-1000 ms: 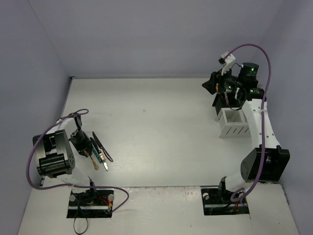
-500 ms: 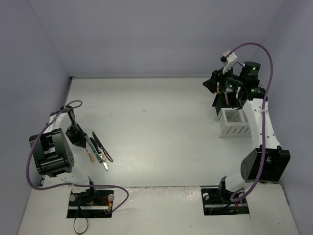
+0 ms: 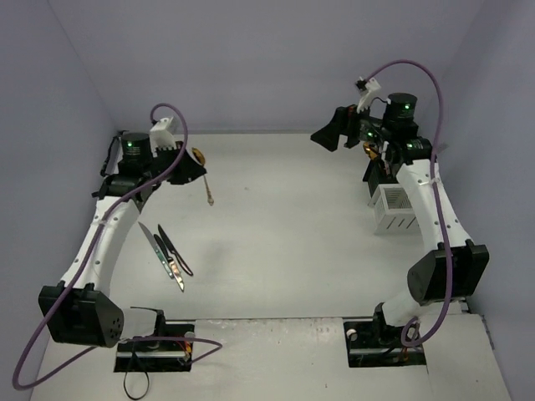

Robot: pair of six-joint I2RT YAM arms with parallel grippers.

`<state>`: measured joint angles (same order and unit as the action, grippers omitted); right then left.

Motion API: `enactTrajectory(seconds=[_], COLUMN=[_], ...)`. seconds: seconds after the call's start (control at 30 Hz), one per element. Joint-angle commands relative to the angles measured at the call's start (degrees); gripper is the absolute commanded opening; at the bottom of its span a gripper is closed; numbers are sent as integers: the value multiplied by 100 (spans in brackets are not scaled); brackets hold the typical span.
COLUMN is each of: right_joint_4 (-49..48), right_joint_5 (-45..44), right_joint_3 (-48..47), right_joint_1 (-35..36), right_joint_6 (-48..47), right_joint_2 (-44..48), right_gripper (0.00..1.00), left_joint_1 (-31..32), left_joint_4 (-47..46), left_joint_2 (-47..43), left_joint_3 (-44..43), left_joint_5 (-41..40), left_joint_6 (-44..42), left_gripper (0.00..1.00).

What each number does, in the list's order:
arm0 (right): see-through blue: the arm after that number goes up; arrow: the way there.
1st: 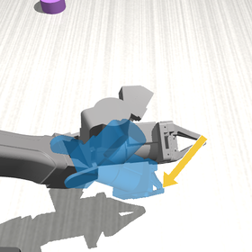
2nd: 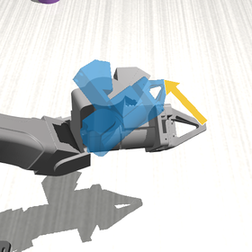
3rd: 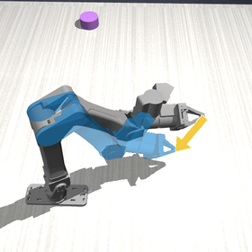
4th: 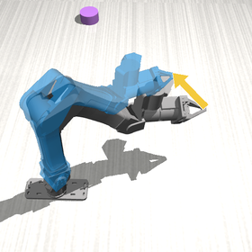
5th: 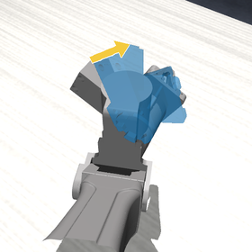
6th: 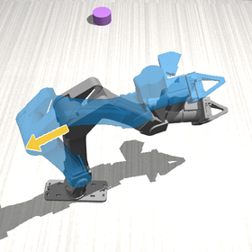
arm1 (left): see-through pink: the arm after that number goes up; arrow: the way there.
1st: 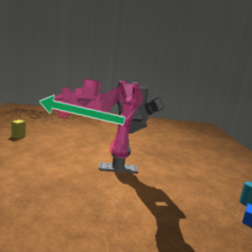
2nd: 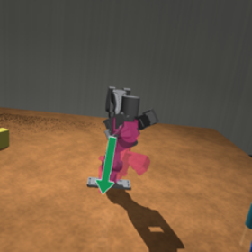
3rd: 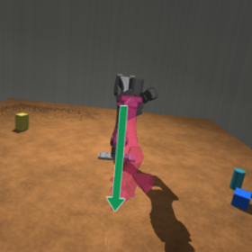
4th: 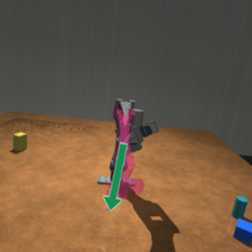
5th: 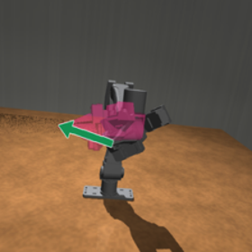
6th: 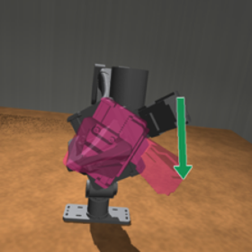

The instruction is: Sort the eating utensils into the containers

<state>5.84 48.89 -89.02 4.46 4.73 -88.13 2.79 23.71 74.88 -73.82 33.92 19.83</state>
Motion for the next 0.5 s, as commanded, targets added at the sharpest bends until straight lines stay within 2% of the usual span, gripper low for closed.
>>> enactTrajectory(seconds=[0.0,0.07,0.13,0.3,0.47], right_joint_4=[-535,-718,-940,-1009,-1024], right_joint_5=[-62,-47,-6,-8,-492], right_joint_3=[-503,-573,-544,-487,-549], right_joint_1=[676,999,1287,1837,2161], right_joint_6=[1076,1357,1499,1387,1417], right_joint_2=[-215,-329,-425,-663,-805], right_gripper=[92,93,92,85,78], left_joint_1=[602,765,939,1110,1226], left_joint_4=[-2373,-3162,-3558,-3579,-3371], left_joint_2=[-85,-29,74,240,234], left_joint_3=[495,546,453,163,190], left_joint_5=[1380,1674,1815,1958,1539], left_joint_6=[969,1319,1559,1804,1840], left_gripper=[0,0,0,0,0])
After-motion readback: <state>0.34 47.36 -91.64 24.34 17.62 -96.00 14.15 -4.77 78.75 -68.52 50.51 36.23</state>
